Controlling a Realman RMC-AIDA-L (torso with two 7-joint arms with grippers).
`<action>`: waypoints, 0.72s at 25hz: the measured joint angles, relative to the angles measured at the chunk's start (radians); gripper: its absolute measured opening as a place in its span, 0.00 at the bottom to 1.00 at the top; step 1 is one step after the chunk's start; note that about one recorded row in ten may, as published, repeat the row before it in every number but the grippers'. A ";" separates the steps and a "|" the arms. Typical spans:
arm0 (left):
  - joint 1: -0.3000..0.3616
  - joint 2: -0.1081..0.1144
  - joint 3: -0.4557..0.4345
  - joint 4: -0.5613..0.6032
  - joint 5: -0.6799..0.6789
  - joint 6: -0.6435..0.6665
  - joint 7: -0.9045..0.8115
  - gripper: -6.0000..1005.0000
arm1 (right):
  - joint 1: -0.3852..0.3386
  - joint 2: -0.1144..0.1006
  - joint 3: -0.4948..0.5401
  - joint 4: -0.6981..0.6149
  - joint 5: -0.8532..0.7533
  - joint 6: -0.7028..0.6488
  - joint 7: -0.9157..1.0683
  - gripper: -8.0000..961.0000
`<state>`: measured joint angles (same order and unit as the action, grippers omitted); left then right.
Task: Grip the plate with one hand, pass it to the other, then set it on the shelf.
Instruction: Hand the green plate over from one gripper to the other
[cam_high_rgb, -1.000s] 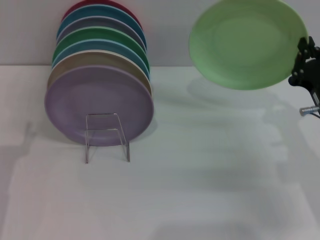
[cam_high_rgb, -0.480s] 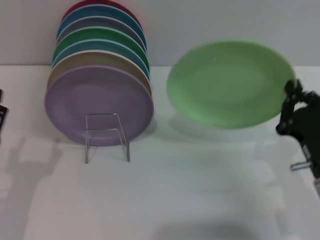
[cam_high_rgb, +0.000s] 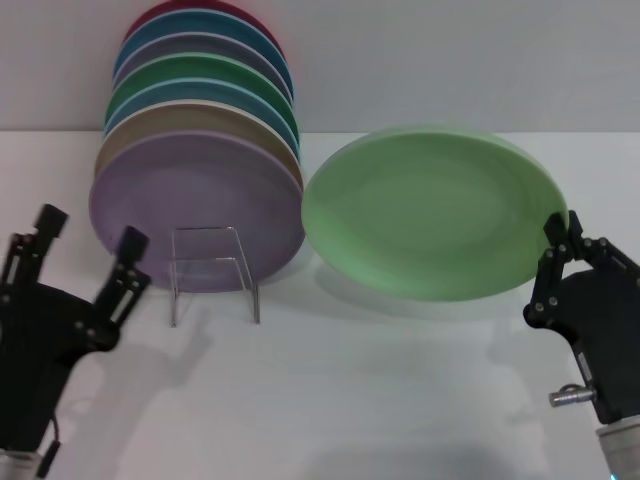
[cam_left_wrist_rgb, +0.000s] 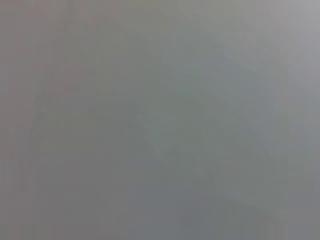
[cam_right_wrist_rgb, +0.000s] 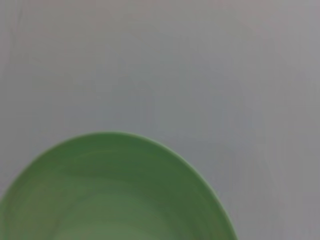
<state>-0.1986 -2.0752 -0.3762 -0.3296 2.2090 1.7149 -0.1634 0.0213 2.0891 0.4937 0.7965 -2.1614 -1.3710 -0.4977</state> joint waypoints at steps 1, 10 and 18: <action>0.000 0.000 0.000 0.000 0.000 0.000 0.000 0.86 | 0.006 0.000 -0.022 0.000 0.034 -0.010 0.000 0.03; -0.035 -0.003 0.121 -0.014 0.000 -0.071 0.137 0.86 | 0.040 0.001 -0.174 0.024 0.233 -0.044 -0.057 0.03; -0.068 -0.003 0.130 -0.037 0.002 -0.183 0.140 0.86 | 0.042 0.002 -0.223 0.057 0.276 -0.051 -0.115 0.03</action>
<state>-0.2661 -2.0785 -0.2459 -0.3661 2.2105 1.5315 -0.0236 0.0635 2.0908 0.2707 0.8539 -1.8853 -1.4222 -0.6126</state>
